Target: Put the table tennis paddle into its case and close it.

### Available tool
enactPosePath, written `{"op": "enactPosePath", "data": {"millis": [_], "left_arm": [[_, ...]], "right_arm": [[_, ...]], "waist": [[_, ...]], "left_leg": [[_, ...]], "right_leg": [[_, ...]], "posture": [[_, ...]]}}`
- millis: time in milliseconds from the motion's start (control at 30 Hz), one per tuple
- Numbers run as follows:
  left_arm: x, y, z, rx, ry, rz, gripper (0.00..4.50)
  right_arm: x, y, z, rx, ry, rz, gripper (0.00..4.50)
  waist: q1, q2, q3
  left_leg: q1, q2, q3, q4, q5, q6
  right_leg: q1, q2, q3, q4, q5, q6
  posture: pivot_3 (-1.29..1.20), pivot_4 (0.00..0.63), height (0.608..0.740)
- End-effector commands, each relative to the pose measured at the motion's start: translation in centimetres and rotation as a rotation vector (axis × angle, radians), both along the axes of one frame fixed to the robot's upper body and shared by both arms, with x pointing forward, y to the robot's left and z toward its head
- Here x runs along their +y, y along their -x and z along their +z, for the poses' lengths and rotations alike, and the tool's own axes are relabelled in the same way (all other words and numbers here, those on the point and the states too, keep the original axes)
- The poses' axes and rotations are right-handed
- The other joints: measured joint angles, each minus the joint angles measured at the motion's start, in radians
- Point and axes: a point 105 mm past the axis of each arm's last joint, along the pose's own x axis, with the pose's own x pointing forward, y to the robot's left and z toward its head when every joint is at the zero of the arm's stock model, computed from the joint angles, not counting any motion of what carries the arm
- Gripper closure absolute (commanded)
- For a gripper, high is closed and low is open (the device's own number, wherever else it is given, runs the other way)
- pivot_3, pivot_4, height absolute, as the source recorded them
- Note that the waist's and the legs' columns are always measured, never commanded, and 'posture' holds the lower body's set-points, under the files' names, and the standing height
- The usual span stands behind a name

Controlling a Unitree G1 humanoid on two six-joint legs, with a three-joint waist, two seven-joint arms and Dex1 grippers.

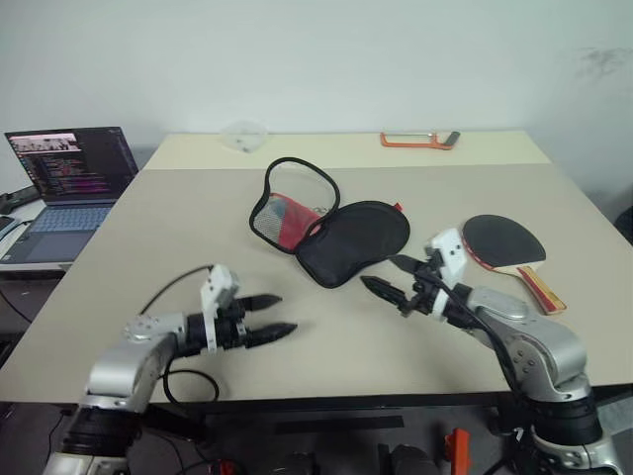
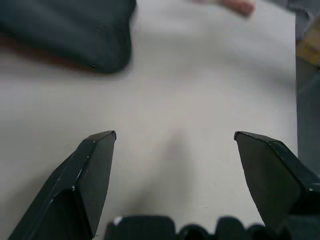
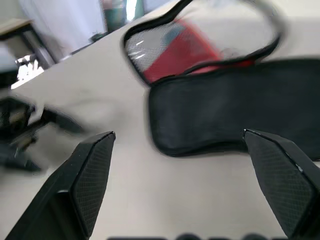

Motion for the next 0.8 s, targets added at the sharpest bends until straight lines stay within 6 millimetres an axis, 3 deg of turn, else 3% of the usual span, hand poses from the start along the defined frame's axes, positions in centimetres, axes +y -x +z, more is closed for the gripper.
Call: {"op": "enactPosePath", "data": {"millis": [33, 200, 433, 800], "left_arm": [[0.0, -0.6, 3.1, -0.084, 0.046, -0.013, 0.36], [-0.1, -1.4, 4.6, -0.118, 0.066, -0.008, 0.36], [-0.4, -1.4, 4.9, -0.129, 0.068, -0.015, 0.36], [-0.6, -1.4, 4.8, -0.128, 0.077, -0.012, 0.36]], "right_arm": [[1.6, -0.6, -0.7, 0.067, 0.015, -0.008, 0.00], [2.4, -3.1, -2.6, 0.127, 0.082, -0.132, 0.00], [2.6, -4.3, -3.8, 0.157, 0.107, -0.197, 0.00], [5.6, -6.4, -3.0, 0.155, 0.007, -0.211, 0.00]], "waist": [[0.002, 0.000, 0.000], [-0.002, 0.000, 0.000], [-0.007, 0.000, 0.000], [-0.009, 0.000, 0.000]], "left_leg": [[0.000, -0.001, 0.000, 0.000, 0.000, 0.000], [0.000, -0.001, 0.002, 0.000, 0.002, -0.003], [-0.001, -0.001, 0.004, -0.001, 0.002, -0.003], [-0.001, 0.000, 0.005, -0.001, 0.002, -0.004]], "right_leg": [[0.000, 0.000, 0.000, 0.000, 0.000, 0.000], [-0.001, 0.000, -0.001, 0.000, 0.000, 0.000], [-0.004, 0.000, 0.000, 0.001, 0.000, 0.000], [-0.006, 0.001, 0.001, 0.003, 0.000, 0.000]], "posture": [[0.00, 0.150, 0.740], [0.00, 0.150, 0.740], [0.00, 0.150, 0.740], [0.00, 0.150, 0.740]]}}
